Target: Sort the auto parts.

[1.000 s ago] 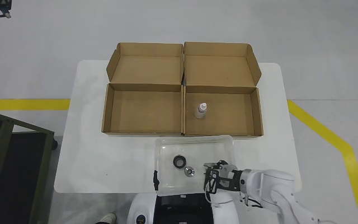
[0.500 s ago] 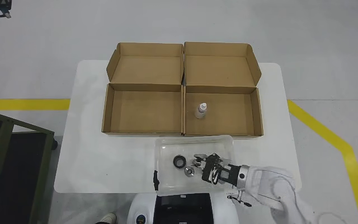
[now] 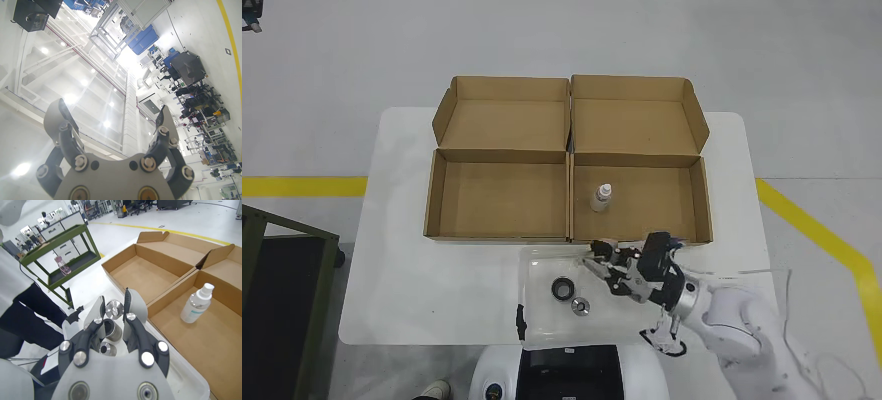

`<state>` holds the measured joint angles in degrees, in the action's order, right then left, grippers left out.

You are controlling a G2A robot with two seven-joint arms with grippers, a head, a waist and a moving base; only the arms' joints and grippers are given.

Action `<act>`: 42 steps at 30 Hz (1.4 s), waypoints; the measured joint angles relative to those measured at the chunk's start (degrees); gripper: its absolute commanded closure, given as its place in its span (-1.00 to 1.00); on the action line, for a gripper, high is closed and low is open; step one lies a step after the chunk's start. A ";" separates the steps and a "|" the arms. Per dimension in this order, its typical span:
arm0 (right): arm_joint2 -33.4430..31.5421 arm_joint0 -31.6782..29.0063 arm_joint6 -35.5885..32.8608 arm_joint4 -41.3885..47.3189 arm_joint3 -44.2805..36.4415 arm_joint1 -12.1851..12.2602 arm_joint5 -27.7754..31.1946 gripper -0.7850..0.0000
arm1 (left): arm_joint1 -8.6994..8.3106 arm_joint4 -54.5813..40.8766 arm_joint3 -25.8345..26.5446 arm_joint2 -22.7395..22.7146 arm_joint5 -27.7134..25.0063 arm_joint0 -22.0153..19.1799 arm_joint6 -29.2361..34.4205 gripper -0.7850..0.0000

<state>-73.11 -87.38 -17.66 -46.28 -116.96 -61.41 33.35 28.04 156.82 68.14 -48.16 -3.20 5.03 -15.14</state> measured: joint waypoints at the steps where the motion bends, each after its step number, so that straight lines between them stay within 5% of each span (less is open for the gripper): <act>1: -0.21 0.09 0.08 1.50 0.14 -0.02 -0.40 1.00 | 0.00 0.00 0.00 0.00 0.00 0.00 0.00 -1.00; 15: -5.71 0.77 5.29 19.12 2.43 -0.29 -4.87 1.00 | 0.00 0.00 0.00 0.00 0.00 0.00 0.00 -1.00; 33: -6.99 -0.57 3.94 37.30 0.44 -0.65 -2.68 1.00 | 0.00 0.00 0.00 0.00 0.00 0.00 0.00 -1.00; 42: -8.73 1.59 4.42 21.66 1.49 -0.63 -7.27 1.00 | 0.00 0.00 0.00 0.00 0.00 0.00 0.00 -1.00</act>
<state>-81.84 -85.79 -13.24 -24.62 -115.47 -62.04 26.08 28.04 156.82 68.14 -48.16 -3.20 5.03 -15.14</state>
